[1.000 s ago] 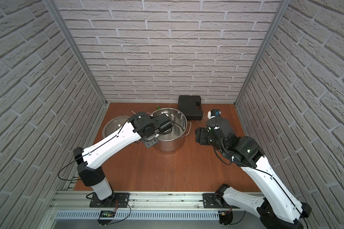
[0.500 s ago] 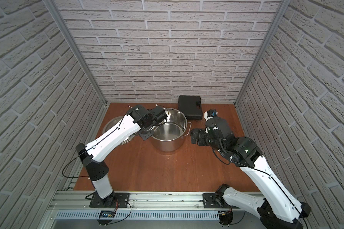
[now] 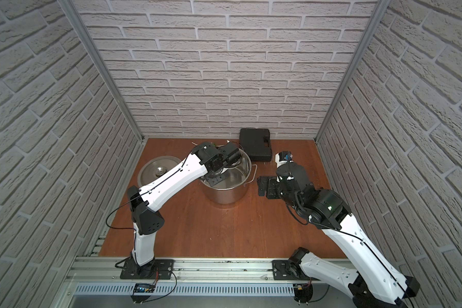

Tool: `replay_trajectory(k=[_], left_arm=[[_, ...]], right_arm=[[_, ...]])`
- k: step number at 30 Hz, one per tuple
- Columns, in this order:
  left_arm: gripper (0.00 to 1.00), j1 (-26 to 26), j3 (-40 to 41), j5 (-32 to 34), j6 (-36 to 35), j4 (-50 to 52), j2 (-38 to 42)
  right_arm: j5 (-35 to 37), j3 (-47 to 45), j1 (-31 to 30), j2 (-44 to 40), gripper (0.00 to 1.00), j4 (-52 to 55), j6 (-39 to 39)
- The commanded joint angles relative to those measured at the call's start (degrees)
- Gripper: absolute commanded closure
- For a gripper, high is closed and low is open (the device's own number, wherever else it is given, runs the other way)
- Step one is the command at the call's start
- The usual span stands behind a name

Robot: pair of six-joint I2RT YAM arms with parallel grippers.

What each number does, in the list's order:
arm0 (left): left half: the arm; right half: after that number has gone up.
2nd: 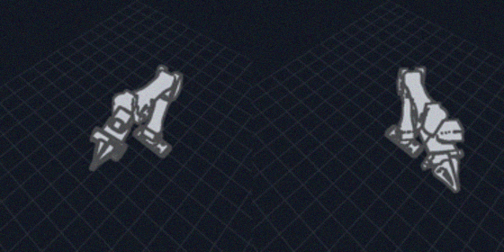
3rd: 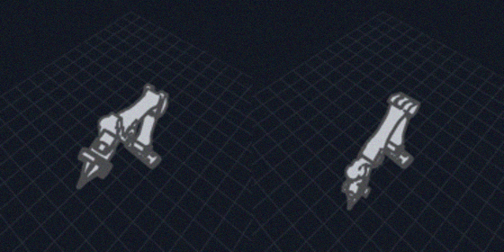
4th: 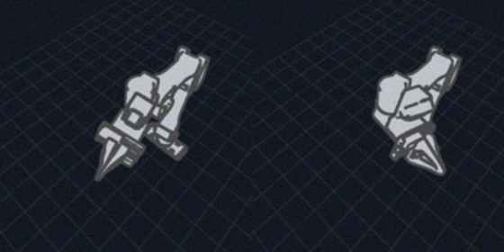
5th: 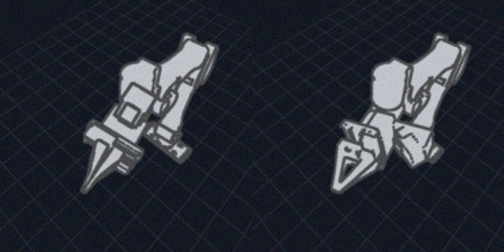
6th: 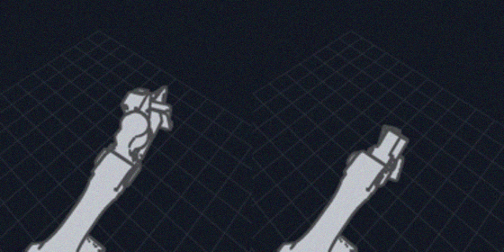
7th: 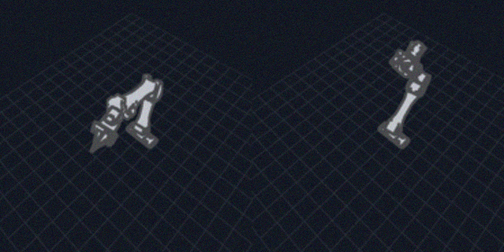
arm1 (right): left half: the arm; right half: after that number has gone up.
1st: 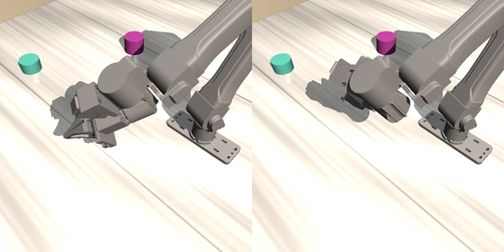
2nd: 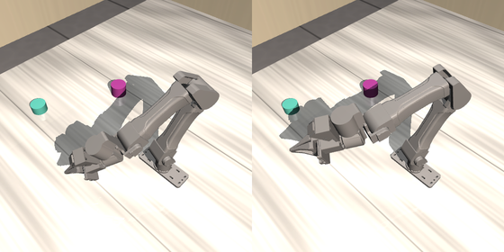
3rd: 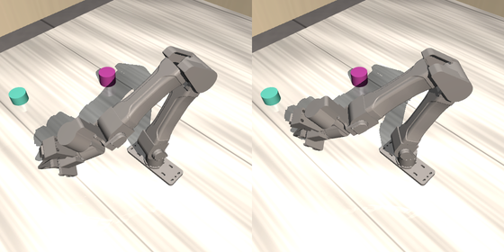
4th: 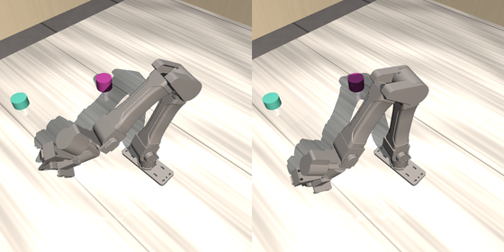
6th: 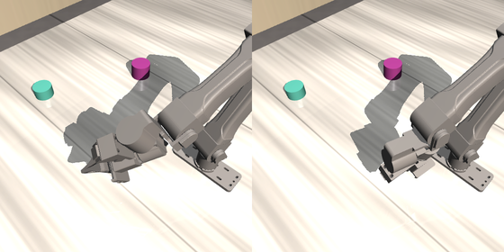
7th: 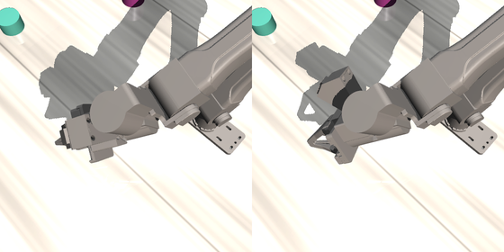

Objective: Stir the soup with a spoon
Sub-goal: Stir the soup in the pan with a stick.

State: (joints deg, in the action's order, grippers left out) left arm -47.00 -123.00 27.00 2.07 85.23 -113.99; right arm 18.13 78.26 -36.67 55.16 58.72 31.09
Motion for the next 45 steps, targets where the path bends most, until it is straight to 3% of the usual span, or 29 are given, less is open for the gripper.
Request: replay_trajectory(k=[1, 15, 23, 32, 45], left_arm=[[1.00, -1.86, -0.67, -2.15, -0.53, -0.89, -0.56], [1.00, -5.21, 15.26, -5.23, 4.41, 2.14, 14.86], [1.00, -0.49, 17.66, -2.72, 3.68, 7.15, 17.79], [1.00, 5.31, 16.80, 0.09, 1.49, 4.66, 15.29], [1.00, 4.42, 8.29, 1.08, 0.45, -2.92, 6.37]], right_arm=[[-0.94, 1.55, -0.39, -0.30, 0.03, -1.70, -1.09], [-2.59, -0.59, -0.42, 0.29, 0.04, -7.82, 1.19], [-4.58, -1.88, -0.54, 1.01, 0.06, -9.54, 4.20], [-6.08, 0.04, -0.52, 2.18, 0.03, -7.65, 0.78], [-8.33, -1.21, -0.51, 2.97, 0.00, -8.35, -5.95]])
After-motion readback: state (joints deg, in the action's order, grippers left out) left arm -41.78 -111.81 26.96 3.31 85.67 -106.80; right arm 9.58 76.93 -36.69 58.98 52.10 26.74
